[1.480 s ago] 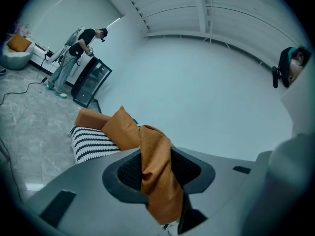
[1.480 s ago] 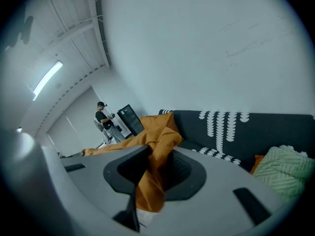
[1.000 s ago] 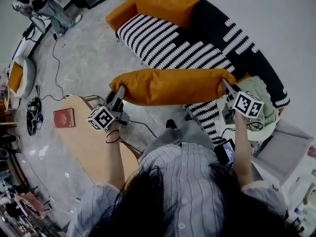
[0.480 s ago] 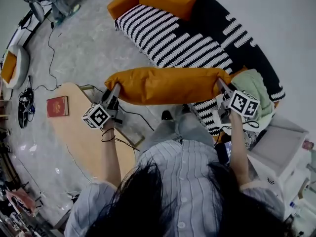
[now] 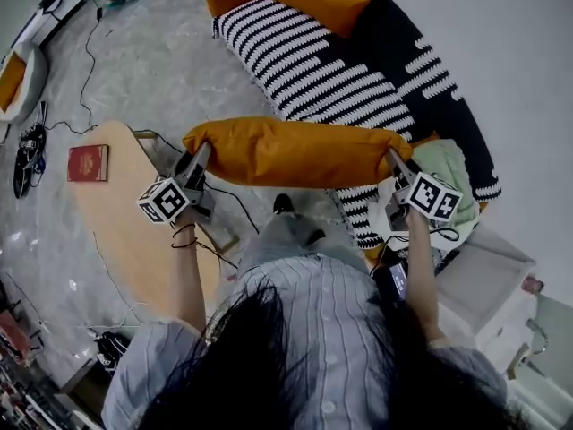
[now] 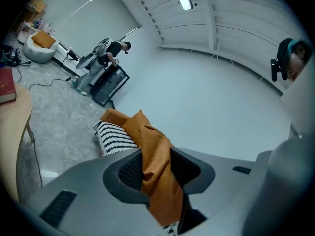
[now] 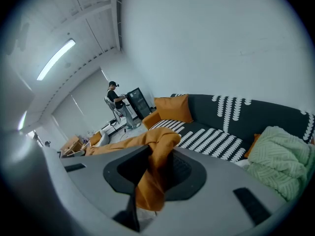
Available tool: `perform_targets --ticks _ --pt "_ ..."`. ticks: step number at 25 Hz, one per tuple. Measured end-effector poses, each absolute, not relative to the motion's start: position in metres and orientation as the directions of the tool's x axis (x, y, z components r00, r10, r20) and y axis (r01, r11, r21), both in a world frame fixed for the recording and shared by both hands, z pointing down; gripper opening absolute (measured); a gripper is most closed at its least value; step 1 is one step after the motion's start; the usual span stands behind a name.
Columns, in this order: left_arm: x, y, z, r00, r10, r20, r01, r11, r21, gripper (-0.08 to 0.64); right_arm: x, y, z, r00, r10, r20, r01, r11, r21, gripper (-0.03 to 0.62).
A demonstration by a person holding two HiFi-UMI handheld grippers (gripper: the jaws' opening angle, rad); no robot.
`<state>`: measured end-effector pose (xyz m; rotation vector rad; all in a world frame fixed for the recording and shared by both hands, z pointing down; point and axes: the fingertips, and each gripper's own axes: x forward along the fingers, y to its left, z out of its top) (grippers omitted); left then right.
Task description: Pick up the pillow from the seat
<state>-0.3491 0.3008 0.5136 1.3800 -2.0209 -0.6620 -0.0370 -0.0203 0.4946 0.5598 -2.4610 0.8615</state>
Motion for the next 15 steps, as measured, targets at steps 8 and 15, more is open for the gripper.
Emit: perform_targets --ticks 8,15 --pt "-0.317 0.314 0.503 -0.315 -0.929 0.194 -0.648 0.36 0.671 0.155 -0.015 -0.02 0.494 -0.825 -0.167 0.54 -0.46 0.753 -0.47 0.094" --pt "-0.273 0.33 0.491 -0.348 -0.916 0.201 -0.651 0.39 0.651 0.155 0.016 -0.012 0.492 -0.838 -0.12 0.533 -0.413 0.777 -0.475 0.094"
